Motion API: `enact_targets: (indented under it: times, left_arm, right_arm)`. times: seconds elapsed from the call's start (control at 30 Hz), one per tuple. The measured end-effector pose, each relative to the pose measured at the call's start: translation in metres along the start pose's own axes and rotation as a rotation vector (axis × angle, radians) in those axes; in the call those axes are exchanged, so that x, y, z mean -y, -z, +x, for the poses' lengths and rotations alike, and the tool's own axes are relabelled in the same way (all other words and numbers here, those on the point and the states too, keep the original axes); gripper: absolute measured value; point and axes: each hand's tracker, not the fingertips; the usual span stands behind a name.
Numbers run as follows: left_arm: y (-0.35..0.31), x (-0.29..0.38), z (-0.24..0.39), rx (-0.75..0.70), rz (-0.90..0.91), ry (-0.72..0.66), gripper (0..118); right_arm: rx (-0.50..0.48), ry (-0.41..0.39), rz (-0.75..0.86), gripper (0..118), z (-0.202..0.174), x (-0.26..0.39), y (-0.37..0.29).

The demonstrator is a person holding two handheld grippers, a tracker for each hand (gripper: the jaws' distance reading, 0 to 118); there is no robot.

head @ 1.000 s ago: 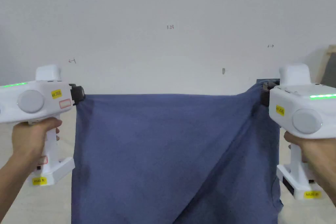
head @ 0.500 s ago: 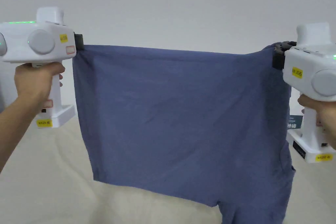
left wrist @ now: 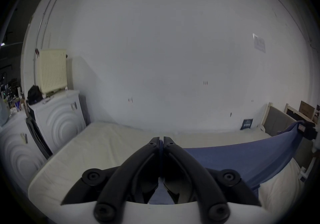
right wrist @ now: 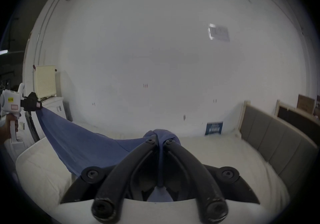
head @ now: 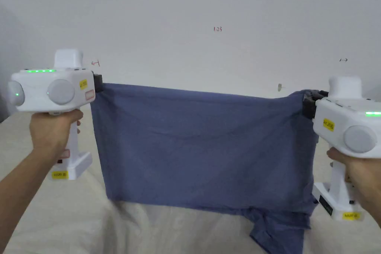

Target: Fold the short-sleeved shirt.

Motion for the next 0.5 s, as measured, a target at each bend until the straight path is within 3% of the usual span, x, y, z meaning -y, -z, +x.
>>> enact_targets:
  times: [0.2, 0.5]
  left_arm:
    - [-0.033, 0.091, -0.007, 0.04, -0.119, -0.016, 3]
    - [-0.149, 0.223, -0.033, 0.067, -0.292, -0.01, 3]
  right_arm:
    - [-0.025, 0.039, -0.13, 3, 0.01, 0.083, -0.029]
    - [-0.073, 0.048, -0.262, 3, 0.017, 0.167, -0.16]
